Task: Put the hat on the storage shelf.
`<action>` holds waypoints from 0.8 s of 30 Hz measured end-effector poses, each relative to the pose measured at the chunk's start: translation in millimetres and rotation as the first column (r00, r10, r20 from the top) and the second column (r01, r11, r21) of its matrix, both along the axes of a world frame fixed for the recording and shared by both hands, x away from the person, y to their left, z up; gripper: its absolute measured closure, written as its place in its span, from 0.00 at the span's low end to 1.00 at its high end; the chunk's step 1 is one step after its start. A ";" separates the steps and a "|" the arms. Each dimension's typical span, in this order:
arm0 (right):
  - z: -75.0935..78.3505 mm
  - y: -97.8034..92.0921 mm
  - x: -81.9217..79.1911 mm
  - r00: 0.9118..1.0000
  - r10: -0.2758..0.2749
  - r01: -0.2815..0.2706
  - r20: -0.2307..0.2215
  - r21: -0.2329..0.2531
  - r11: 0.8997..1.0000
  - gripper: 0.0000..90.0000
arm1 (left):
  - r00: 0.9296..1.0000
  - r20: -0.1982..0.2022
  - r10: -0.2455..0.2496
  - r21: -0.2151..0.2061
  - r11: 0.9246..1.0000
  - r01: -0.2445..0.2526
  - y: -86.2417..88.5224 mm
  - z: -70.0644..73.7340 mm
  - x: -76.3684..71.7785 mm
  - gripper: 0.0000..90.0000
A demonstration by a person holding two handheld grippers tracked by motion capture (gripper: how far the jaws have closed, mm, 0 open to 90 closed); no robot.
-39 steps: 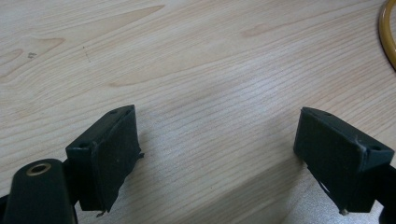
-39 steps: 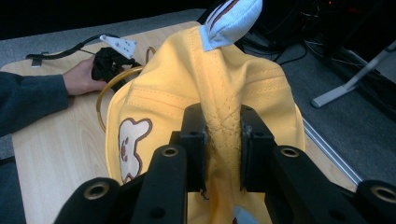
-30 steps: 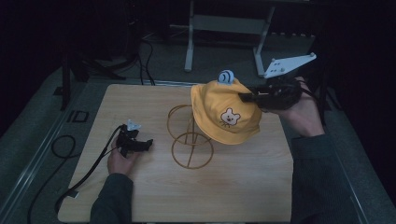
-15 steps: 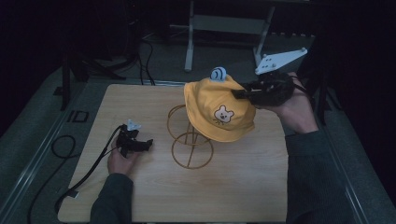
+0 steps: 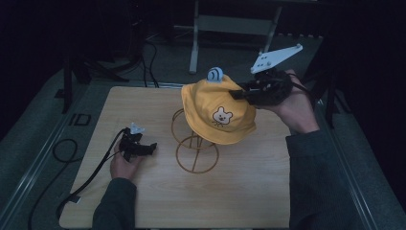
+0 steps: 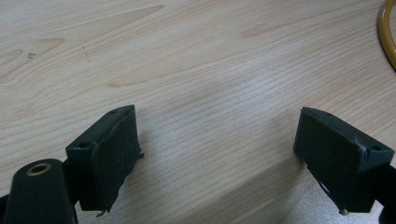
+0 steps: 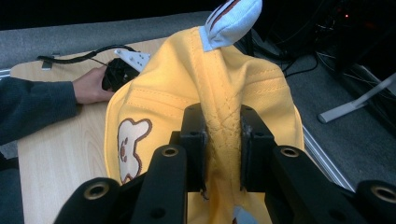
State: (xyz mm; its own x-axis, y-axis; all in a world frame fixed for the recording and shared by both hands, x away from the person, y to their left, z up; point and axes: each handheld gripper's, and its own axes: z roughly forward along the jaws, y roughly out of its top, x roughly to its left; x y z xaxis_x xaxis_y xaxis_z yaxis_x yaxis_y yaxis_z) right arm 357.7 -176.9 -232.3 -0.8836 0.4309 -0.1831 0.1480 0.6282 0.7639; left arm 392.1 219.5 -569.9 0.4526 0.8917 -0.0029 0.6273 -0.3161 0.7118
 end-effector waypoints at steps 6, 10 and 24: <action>1.9 8.5 0.6 1.000 0.011 -0.011 -0.001 -0.008 1.000 0.83 | 1.000 0.001 0.000 0.002 1.000 0.000 0.1 0.0 0.0 0.15; 3.6 14.6 -0.8 1.000 0.023 -0.023 0.002 -0.016 1.000 0.83 | 1.000 0.000 -0.001 0.001 1.000 0.001 0.1 0.0 0.0 0.15; 4.4 30.9 0.1 0.999 0.050 -0.051 -0.010 -0.044 0.998 0.83 | 1.000 0.001 -0.001 0.001 1.000 0.001 0.0 0.0 0.0 0.15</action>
State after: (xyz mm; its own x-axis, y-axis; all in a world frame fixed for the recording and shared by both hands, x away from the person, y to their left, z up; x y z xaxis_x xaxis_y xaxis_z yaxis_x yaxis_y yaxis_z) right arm 357.7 -146.0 -227.8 -0.9058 0.3773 -0.1930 0.1220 0.6683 0.7338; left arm 392.2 219.5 -569.9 0.4535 0.8913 -0.0017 0.6260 -0.3171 0.7124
